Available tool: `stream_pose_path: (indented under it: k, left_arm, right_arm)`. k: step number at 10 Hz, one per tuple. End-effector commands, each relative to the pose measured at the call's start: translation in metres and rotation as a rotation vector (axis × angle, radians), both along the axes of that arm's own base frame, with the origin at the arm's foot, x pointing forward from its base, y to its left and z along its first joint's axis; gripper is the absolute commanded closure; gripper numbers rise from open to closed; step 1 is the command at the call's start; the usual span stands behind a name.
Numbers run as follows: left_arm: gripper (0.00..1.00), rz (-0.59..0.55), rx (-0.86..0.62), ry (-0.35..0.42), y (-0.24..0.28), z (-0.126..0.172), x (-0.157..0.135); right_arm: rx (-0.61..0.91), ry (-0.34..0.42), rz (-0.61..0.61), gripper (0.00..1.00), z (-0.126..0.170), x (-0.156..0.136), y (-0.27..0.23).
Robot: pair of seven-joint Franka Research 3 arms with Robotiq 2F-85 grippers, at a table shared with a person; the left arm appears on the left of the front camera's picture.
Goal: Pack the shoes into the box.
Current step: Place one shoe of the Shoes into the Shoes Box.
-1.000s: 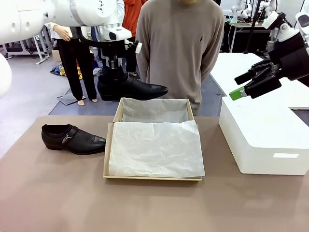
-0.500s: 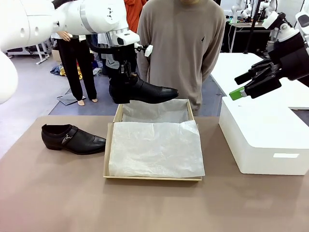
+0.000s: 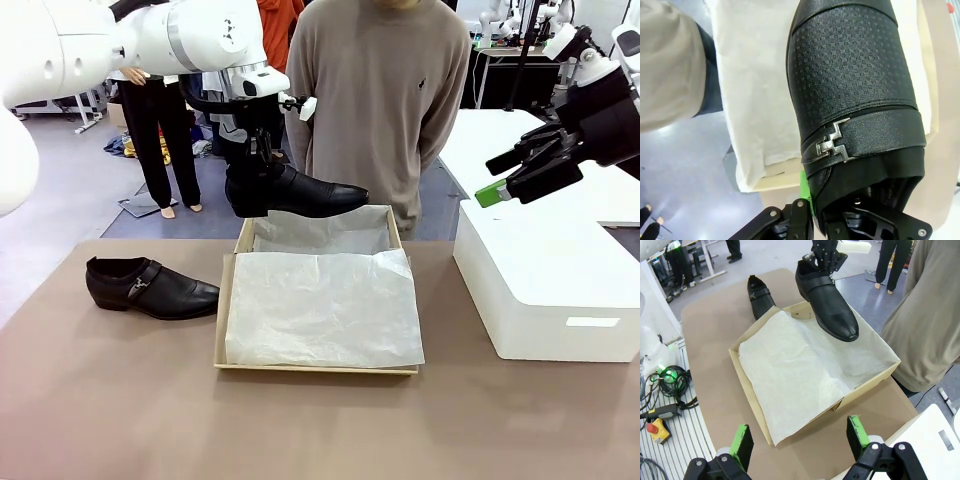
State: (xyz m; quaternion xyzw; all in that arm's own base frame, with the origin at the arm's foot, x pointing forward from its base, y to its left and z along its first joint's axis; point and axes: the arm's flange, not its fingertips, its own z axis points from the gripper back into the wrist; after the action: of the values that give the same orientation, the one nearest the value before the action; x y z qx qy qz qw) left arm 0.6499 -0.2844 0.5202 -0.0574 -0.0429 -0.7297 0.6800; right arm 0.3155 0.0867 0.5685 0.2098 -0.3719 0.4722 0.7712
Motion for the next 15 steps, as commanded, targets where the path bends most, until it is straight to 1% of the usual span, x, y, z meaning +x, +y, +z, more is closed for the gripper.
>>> stream_pose_path:
  k: [1,2,4,6,7,8,11,13,15]
  left_arm:
    - [1.00,-0.001,0.002,0.004,0.000,0.000,0.000]
    - [1.00,0.023,-0.003,0.000,-0.004,0.000,0.001]
    - [1.00,0.045,0.008,0.020,-0.024,-0.007,0.007]
    - [1.00,0.016,0.010,0.011,-0.036,-0.015,0.013]
    - [1.00,0.018,0.012,0.024,-0.040,-0.018,0.016]
    - [1.00,0.025,0.021,0.016,-0.045,-0.021,0.019]
    - [1.00,0.013,0.055,-0.008,-0.048,-0.034,0.027]
    - [1.00,0.038,0.060,0.006,-0.050,-0.043,0.029]
    - [1.00,0.059,0.070,0.000,-0.051,-0.049,0.031]
  right_arm:
    - [0.017,-0.016,0.025,0.00,0.000,0.003,0.000]
    - [0.017,-0.016,0.025,0.00,0.000,0.003,0.000]
    - [0.017,-0.016,0.025,0.00,0.000,0.003,0.000]
    - [0.017,-0.016,0.025,0.00,0.000,0.003,0.000]
    - [0.017,-0.016,0.025,0.00,0.000,0.003,0.000]
    - [0.017,-0.016,0.025,0.00,0.000,0.003,0.000]
    - [0.017,-0.016,0.025,0.00,0.000,0.003,0.000]
    - [0.017,-0.016,0.025,0.00,0.000,0.003,0.000]
    - [0.017,-0.016,0.025,0.00,0.000,0.003,0.000]
